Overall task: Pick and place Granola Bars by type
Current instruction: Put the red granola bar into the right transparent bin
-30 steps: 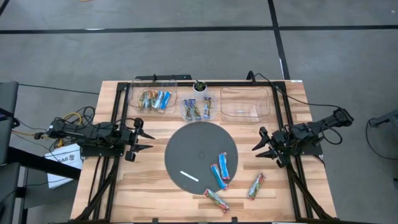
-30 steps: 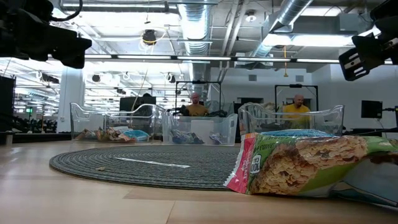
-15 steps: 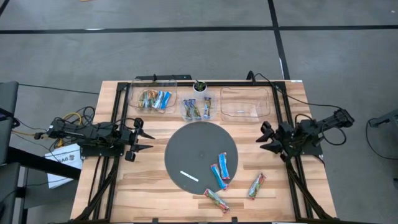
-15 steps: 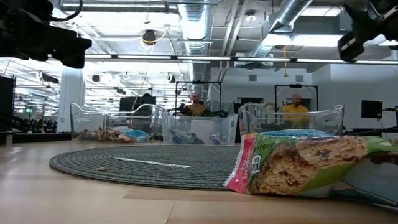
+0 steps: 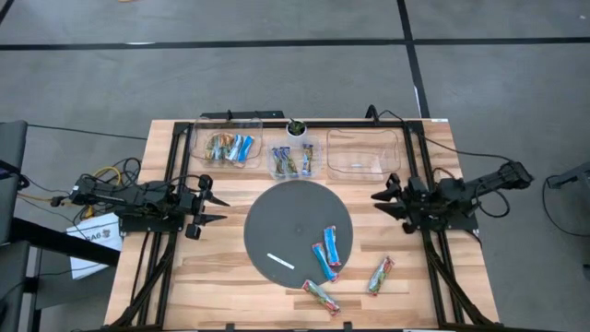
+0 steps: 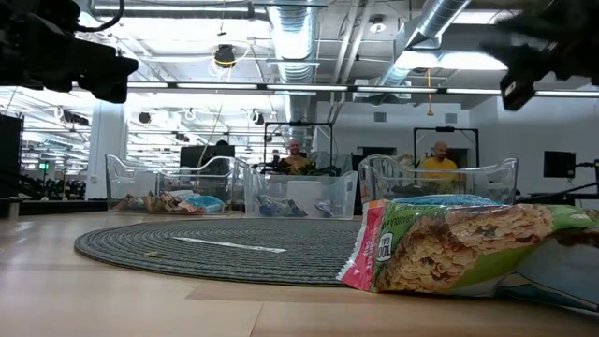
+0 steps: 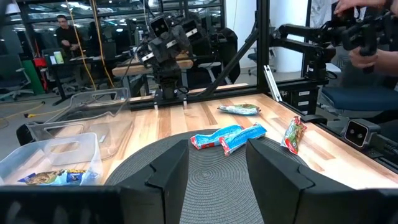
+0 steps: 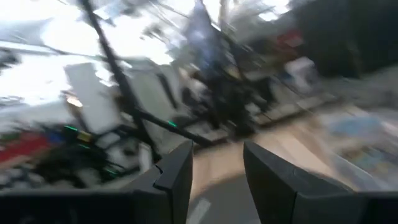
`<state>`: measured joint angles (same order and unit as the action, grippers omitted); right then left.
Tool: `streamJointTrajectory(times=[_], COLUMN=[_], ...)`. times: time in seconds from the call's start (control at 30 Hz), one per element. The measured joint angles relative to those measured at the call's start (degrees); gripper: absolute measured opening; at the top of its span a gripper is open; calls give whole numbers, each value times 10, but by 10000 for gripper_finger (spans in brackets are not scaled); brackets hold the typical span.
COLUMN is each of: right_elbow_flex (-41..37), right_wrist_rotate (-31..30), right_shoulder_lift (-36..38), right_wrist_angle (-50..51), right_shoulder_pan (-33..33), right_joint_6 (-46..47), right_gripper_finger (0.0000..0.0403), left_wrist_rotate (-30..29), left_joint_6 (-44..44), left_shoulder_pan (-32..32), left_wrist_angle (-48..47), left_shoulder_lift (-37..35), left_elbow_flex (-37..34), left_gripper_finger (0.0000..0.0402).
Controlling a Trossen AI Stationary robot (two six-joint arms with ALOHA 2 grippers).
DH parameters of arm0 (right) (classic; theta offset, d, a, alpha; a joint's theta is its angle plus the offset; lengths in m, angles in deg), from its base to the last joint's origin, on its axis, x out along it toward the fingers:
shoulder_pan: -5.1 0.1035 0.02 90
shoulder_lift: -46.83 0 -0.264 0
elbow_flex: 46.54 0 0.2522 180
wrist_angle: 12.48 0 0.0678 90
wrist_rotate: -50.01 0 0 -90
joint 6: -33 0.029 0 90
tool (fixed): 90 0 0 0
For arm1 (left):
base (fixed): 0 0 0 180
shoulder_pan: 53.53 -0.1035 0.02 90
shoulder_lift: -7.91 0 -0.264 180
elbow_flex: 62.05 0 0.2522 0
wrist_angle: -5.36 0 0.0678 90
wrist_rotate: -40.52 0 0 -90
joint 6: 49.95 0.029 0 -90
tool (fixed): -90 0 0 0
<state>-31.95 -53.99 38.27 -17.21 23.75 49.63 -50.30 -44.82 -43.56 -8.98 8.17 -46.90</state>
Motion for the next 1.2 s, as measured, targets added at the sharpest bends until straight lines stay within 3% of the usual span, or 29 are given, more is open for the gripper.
streamJointTrajectory(times=[0.2, 0.67, 0.9, 1.2], right_elbow_flex=[60, 281, 352, 410], right_wrist_rotate=[-80, -55, -55, -54], right_shoulder_lift=[-142, -441, -521, -568], right_wrist_angle=[38, 101, 193, 290], right_shoulder_pan=[-4, -3, -3, 3], right_joint_6=[18, -51, -56, -46], right_gripper_finger=[134, 134, 134, 134], left_wrist_rotate=[0, 0, 0, 0], left_joint_6=[0, 0, 0, 0], left_shoulder_pan=[0, 0, 0, 0], left_wrist_angle=[0, 0, 0, 0], left_shoulder_lift=[0, 0, 0, 0], left_elbow_flex=[0, 0, 0, 0], left_gripper_finger=[154, 154, 154, 154])
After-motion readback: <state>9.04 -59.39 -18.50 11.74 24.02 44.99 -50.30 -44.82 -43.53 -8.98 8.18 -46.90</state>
